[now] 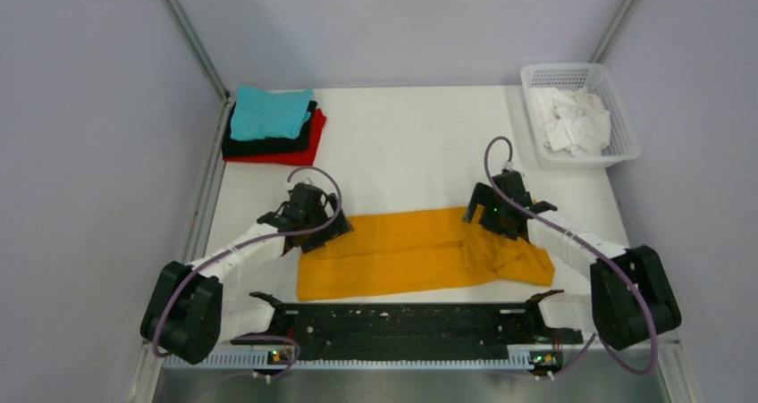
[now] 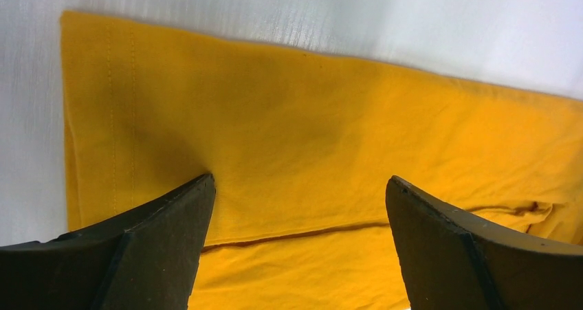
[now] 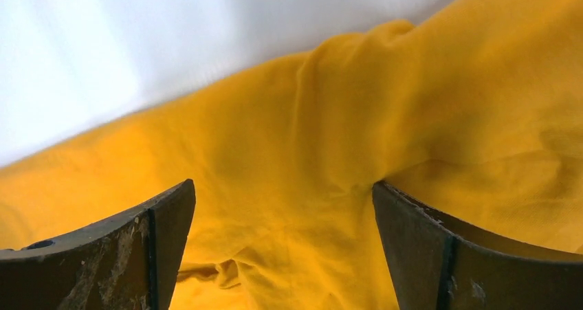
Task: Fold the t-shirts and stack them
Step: Rotate the tshirt 90 degrees
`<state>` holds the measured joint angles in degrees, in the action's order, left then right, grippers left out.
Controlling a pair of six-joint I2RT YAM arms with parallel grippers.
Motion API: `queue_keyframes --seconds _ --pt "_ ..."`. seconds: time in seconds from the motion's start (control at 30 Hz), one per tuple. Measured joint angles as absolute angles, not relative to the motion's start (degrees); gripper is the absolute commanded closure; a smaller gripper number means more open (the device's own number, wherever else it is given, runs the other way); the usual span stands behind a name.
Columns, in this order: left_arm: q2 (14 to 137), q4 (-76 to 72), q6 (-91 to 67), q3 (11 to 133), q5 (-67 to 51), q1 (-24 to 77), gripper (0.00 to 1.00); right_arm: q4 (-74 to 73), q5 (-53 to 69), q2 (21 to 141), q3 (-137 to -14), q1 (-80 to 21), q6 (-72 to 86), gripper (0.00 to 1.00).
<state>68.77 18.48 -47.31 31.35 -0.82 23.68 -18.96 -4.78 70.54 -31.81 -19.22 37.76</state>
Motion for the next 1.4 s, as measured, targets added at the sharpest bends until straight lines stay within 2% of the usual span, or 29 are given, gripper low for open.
queue_keyframes --seconds 0.13,0.3,0.5,0.73,0.8,1.13,1.4 --pt "68.0 18.2 -48.0 30.8 -0.9 23.7 0.01 -12.4 -4.4 80.2 -37.9 -17.8 37.7 0.01" --pt "64.1 20.2 -49.0 29.0 -1.1 24.8 0.01 -5.5 -2.4 98.4 -55.0 -17.5 37.5 0.01" --pt "60.4 19.9 -53.2 26.2 -1.7 28.6 0.01 -3.2 4.4 122.8 -85.9 -18.3 34.1 0.01" --pt "62.7 12.9 -60.9 25.4 -0.1 41.8 0.01 -14.4 6.5 147.6 -127.4 -21.4 30.6 0.01" --pt "64.5 11.8 -62.4 26.2 1.5 45.1 0.01 -15.9 7.3 152.3 -135.3 -22.0 30.5 0.01" --pt "79.1 5.3 -66.1 34.9 4.9 53.7 0.01 -9.6 12.1 157.1 -140.0 -23.7 30.9 0.01" --pt "81.4 3.5 -64.5 36.5 5.3 58.6 0.01 -9.9 11.7 157.1 -140.0 -24.6 27.8 0.01"
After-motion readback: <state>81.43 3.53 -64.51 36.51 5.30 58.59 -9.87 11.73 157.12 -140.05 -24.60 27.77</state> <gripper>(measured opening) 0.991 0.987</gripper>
